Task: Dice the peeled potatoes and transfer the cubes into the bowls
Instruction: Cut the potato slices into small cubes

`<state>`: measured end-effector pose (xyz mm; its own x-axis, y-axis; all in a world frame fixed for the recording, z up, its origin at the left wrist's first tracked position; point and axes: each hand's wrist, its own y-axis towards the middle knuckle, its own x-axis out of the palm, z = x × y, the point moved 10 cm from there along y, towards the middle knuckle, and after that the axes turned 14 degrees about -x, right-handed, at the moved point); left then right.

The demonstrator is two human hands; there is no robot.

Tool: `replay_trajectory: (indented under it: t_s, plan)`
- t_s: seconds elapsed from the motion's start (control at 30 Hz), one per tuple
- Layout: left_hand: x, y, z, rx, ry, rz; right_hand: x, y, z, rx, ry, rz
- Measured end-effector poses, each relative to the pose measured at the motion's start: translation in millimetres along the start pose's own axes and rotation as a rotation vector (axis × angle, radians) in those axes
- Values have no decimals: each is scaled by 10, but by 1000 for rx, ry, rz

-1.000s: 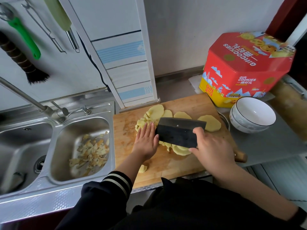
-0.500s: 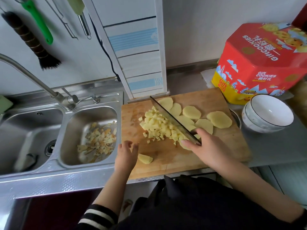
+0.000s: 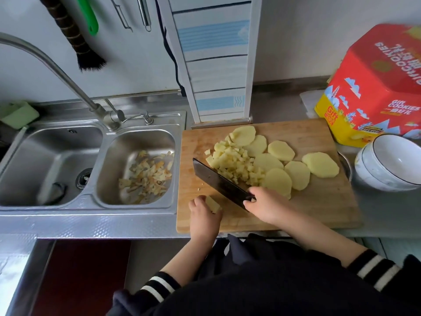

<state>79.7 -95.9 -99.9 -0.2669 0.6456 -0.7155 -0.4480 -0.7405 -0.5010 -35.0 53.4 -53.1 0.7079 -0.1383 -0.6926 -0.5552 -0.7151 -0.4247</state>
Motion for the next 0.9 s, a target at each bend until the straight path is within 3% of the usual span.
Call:
replay_trajectory:
  t_s: [0.23,0.63,0.7,0.83,0.9]
  plan:
    - [64,96,185,0,-64,-20,-36,45,5,10,-6,13]
    - [85,134,-71,-72,-420,-119,-93,-54,-110,-8,-94,37]
    - [-96,34,20,93,-358,21,-164,-85,-137,-17,-121,68]
    - [-177,-194,344,708,4,325,-256,-141,-232,-50,-197,66]
    - [-101,-165,375,818,109,380,-238,-141,-285,-74,-228,54]
